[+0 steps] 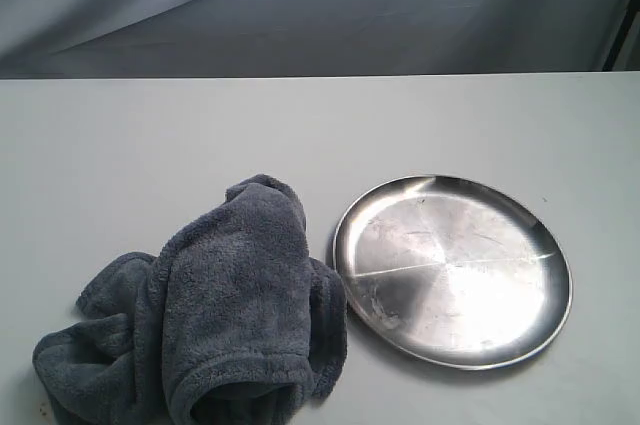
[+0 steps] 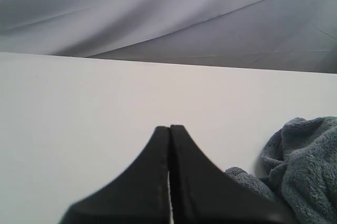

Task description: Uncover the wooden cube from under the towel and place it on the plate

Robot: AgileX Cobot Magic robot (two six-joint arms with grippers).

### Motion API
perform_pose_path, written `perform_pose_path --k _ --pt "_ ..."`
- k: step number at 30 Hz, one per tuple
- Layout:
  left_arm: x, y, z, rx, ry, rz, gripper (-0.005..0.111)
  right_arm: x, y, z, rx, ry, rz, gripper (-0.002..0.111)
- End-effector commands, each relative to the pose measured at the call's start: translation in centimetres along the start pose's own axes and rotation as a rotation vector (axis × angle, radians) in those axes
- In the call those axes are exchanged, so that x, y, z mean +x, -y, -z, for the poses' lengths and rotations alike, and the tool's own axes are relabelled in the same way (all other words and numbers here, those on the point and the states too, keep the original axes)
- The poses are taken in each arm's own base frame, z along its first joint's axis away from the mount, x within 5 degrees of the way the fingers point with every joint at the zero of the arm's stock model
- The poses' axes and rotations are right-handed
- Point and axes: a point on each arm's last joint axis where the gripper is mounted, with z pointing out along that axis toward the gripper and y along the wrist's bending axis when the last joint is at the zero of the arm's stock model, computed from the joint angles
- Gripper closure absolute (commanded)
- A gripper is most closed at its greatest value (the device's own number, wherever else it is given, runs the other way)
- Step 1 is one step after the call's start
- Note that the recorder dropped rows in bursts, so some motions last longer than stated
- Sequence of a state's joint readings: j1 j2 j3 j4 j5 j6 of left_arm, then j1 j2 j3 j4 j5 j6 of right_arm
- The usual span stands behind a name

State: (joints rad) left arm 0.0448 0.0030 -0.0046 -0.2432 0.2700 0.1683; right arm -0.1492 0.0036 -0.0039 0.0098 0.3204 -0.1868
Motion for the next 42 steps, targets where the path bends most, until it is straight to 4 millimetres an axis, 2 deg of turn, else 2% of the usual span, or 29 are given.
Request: perform_pose_path --k 1,38,41,42 --pt "0.1 0.0 0.0 0.008 0.006 0.013 0.107 0.1 0.0 0.0 0.003 0.0 0.006 0.108" --pt "-0.2 -0.1 0.0 -0.008 0.041 -0.026 0.107 0.1 0.0 0.0 0.003 0.0 0.006 0.108" --pt "-0.9 -0.1 0.0 0.0 0.11 0.059 0.107 0.1 0.0 0.0 0.003 0.0 0.006 0.108" --pt "-1.5 -0.1 0.1 0.005 0.178 0.158 0.107 0.1 0.0 0.0 0.003 0.0 0.006 0.108"
